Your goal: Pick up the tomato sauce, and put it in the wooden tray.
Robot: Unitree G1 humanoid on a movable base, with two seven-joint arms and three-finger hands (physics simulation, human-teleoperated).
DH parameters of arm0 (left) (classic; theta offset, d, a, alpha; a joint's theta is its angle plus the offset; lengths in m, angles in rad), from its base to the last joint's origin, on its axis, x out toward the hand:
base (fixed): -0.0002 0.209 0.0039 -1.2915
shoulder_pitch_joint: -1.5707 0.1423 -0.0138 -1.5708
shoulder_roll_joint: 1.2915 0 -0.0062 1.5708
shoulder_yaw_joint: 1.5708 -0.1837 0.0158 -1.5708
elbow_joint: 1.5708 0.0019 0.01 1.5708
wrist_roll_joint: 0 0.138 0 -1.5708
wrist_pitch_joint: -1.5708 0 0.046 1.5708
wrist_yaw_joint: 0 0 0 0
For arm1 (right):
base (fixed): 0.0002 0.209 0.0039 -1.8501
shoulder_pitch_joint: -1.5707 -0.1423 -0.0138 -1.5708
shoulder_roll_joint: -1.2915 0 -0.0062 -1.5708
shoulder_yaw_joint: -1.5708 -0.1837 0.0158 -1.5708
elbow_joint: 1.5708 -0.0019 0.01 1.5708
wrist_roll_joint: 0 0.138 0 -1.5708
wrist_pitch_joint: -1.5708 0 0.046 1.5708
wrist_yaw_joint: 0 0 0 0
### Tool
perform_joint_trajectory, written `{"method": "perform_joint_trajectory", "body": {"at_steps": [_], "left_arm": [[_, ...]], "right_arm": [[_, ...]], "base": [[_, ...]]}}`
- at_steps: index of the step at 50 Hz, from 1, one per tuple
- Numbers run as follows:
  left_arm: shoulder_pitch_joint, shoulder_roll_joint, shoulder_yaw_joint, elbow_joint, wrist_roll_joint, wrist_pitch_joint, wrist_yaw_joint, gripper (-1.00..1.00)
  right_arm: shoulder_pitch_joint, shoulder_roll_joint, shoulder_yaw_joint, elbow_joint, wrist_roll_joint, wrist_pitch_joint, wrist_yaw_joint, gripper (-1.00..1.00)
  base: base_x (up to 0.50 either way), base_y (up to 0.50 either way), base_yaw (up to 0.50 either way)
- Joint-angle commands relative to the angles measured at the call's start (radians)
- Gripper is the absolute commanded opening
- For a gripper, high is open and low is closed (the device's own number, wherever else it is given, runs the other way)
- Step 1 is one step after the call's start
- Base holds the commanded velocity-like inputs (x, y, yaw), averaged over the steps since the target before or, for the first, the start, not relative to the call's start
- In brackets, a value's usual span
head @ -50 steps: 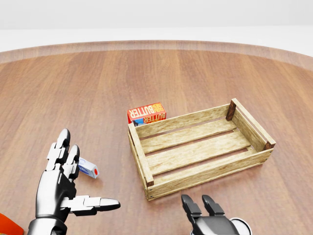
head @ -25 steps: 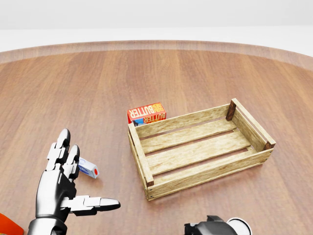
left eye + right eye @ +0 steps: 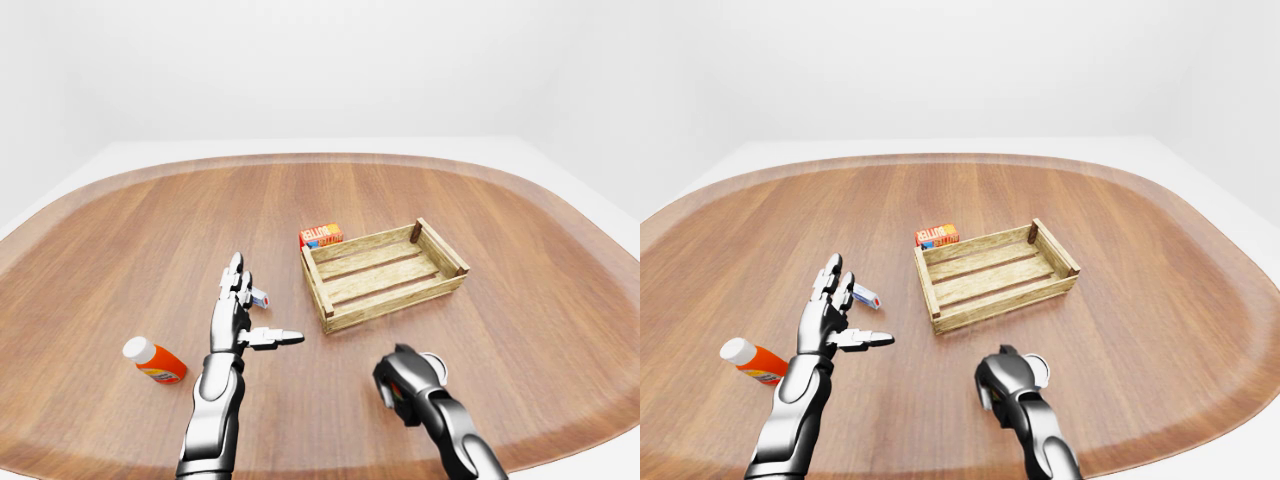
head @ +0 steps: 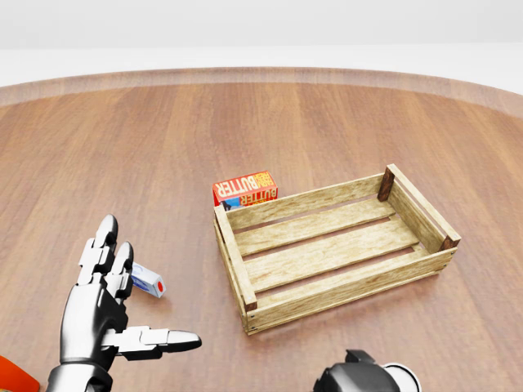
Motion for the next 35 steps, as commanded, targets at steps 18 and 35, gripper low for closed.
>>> {"method": "perform_joint_trajectory", "body": {"at_steps": [18, 35], "left_arm": [[0.003, 0.000, -0.001, -0.001, 0.002, -0.003, 0.000, 1.00], [0.003, 0.000, 0.001, 0.000, 0.001, -0.004, -0.001, 1.00]], "right_arm": [[0.050, 0.016, 0.004, -0.246, 0.010, 0.000, 0.026, -1.00], [0.077, 0.030, -0.013, -0.454, 0.015, 0.000, 0.080, -1.00]], "base": [[0.00, 0.00, 0.00], [0.00, 0.00, 0.00]]}}
